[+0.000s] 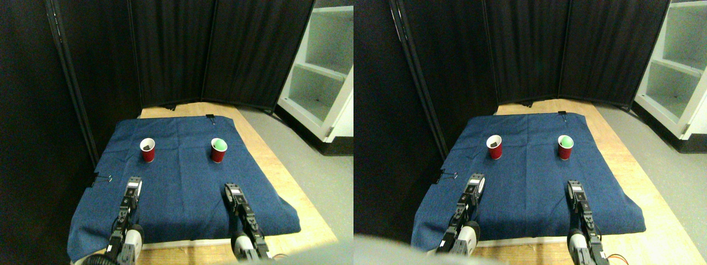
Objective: Pour (bimanual)
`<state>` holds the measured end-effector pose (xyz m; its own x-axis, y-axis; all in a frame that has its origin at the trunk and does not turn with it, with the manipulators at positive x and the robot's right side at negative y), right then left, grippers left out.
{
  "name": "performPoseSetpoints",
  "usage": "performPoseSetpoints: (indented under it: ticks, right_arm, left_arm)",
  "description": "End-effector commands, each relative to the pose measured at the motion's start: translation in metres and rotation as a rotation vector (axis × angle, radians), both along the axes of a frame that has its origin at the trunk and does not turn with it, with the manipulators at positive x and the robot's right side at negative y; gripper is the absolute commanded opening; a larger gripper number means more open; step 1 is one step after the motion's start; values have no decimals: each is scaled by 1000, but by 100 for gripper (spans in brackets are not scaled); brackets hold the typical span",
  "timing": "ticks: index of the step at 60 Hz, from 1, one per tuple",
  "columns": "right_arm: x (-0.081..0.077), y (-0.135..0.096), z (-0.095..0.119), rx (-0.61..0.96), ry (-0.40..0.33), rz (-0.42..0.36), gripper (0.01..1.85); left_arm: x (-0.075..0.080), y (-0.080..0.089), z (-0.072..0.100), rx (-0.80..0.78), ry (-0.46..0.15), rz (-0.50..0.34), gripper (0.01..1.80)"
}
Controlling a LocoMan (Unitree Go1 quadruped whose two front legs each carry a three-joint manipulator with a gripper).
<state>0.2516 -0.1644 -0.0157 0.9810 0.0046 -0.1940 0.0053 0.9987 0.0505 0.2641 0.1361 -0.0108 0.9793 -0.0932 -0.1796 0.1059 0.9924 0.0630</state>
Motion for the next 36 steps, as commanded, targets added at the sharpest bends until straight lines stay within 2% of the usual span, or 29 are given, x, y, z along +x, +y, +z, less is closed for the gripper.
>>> performPoseSetpoints:
  ticks: [1,14,24,28,31,36]
  right_arm:
    - [1,0,5,-9,-29,-1,84]
    - [2,0,6,0,-22,-4,84]
    - [2,-1,5,2,-48,10,83]
    - [5,-2,4,-2,-113,44,78]
    - [5,-2,6,17,-137,48,75]
    - [6,0,12,48,-228,69,69]
  left_arm:
    - [1,0,5,-4,-34,-5,33]
    - [1,0,5,-12,-59,-32,33]
    - [4,0,3,-22,-68,-72,33]
    - [5,0,2,-24,-87,-99,40]
    - [6,0,3,-20,-100,-127,44]
    - [9,0,6,-1,-133,-169,50]
